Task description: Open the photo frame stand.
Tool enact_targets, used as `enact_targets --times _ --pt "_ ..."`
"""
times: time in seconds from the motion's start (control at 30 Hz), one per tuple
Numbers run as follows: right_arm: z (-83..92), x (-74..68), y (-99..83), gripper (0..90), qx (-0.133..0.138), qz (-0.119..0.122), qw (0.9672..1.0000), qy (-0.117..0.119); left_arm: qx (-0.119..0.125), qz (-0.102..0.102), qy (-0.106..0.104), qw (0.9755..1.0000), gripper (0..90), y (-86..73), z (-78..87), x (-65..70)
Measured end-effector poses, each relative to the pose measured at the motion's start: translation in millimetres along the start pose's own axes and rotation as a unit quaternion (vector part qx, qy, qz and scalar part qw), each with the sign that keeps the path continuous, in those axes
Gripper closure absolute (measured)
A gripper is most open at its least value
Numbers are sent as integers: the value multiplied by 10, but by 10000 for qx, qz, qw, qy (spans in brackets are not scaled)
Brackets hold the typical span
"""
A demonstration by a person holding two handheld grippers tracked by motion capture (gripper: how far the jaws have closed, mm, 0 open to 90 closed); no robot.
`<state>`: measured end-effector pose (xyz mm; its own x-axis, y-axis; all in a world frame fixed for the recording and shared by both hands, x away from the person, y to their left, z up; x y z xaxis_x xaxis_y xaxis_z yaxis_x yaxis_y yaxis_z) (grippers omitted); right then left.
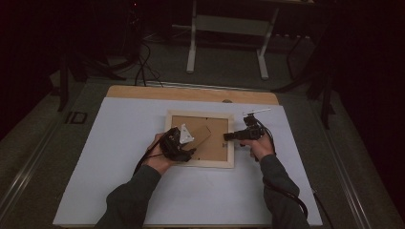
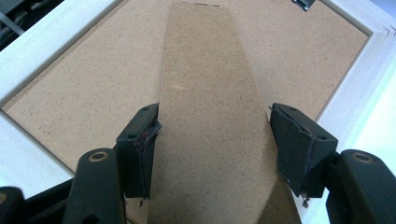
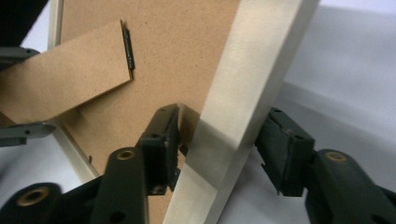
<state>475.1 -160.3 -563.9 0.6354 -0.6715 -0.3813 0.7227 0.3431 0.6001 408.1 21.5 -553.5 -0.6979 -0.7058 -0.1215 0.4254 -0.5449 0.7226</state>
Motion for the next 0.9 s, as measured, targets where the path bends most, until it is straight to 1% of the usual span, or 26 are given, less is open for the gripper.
enact_targets --times 0.1,0.23,0.43,0.47,0.53,0.57,0.67,0.7,0.77,0.87,0.9 --pt "25 -10 -2 528 17 -56 10000 -27 59 -51 22 10000 375 -1 3 4" --pt "37 -19 3 531 53 -34 10000 -54 65 0 -4 10000 375 -8 4 2" --pt "42 -23 -3 532 144 -21 9999 -92 60 166 -195 9997 373 -11 2 -9" --pt "42 -26 -3 532 162 -23 9998 -92 65 213 -241 9995 373 -9 5 -9" --pt "46 -29 -3 532 179 -13 9998 -115 102 345 -399 9986 370 -1 21 -12" --pt "48 -30 -3 533 193 2 9997 -124 160 441 -504 9976 369 11 33 -13" --pt "59 -44 6 534 240 43 9996 -162 316 686 -686 9948 363 47 93 -54" --pt "62 -49 9 535 250 66 9995 -181 377 767 -746 9935 365 59 120 -76" --pt "71 -61 18 535 283 122 9993 -206 528 966 -850 9903 370 85 183 -134" --pt "84 -74 26 541 317 172 9991 -236 689 1264 -846 9860 377 96 278 -276" --pt "94 -73 31 579 344 155 9990 -247 719 1379 -814 9845 378 91 304 -328"
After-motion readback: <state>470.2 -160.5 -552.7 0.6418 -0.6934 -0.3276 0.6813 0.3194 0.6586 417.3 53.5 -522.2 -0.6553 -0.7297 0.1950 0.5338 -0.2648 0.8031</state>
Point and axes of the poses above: each handheld gripper's, and its own axes: z roughly backward along the jaws, y roughly out of its top, x roughly to its right, the point moved 10 cm from there along -z, roughly forward along the jaws, and after that the axes turned 8 degrees about z, right-handed, at the moved point
